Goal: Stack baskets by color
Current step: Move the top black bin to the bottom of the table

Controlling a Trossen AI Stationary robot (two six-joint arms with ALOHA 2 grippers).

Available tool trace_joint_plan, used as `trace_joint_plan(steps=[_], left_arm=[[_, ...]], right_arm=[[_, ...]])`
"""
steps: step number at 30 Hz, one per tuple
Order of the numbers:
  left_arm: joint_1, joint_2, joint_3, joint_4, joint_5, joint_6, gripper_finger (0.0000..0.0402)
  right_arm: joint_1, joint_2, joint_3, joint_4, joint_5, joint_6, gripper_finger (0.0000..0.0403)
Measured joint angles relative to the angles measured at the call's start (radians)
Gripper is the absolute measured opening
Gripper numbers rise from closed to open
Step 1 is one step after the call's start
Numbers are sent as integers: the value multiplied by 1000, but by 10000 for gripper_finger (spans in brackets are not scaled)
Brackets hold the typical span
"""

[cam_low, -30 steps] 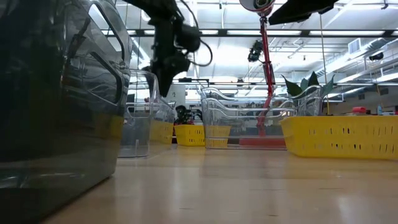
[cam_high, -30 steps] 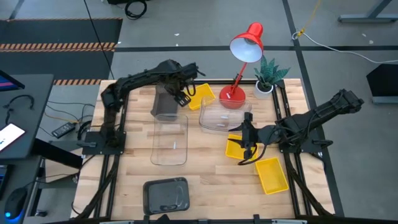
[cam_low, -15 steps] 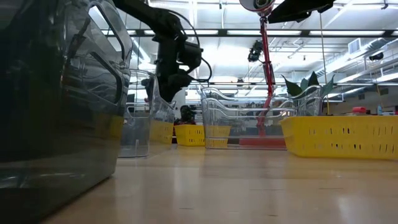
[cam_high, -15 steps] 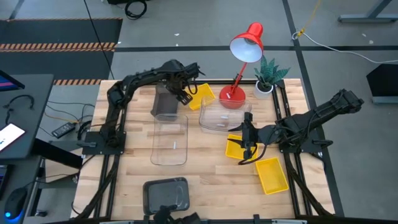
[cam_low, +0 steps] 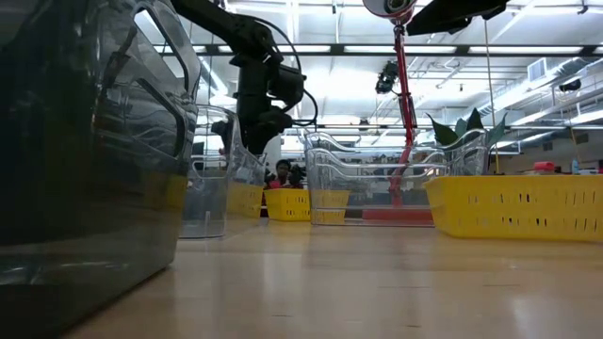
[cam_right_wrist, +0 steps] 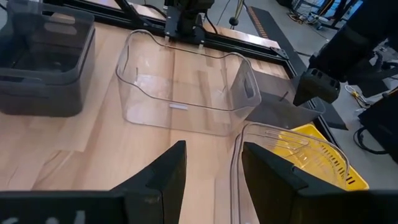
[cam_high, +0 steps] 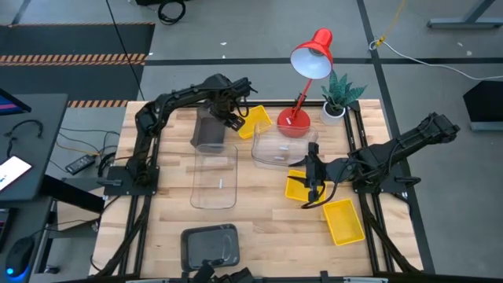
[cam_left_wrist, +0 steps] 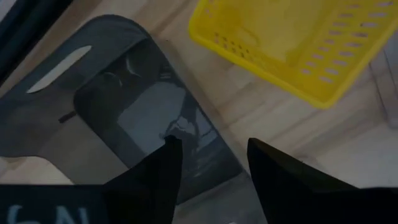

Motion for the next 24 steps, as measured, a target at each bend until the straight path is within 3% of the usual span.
trace_joint_plan(steps=[12, 17, 20, 24], left_arm=[[-47, -98, 15, -70, -32, 98, 156], [-142, -209, 11, -91, -150, 155, 143], [-189, -310, -73, -39, -200, 179, 137], [-197, -452, -278, 78, -200, 164, 125]], right_arm=[[0, 0, 0, -3, -9, -3, 162], [0, 0, -24, 2, -9, 11, 162], [0, 0, -56, 21, -9, 11, 162], [-10, 0, -62, 61, -8, -6, 162]])
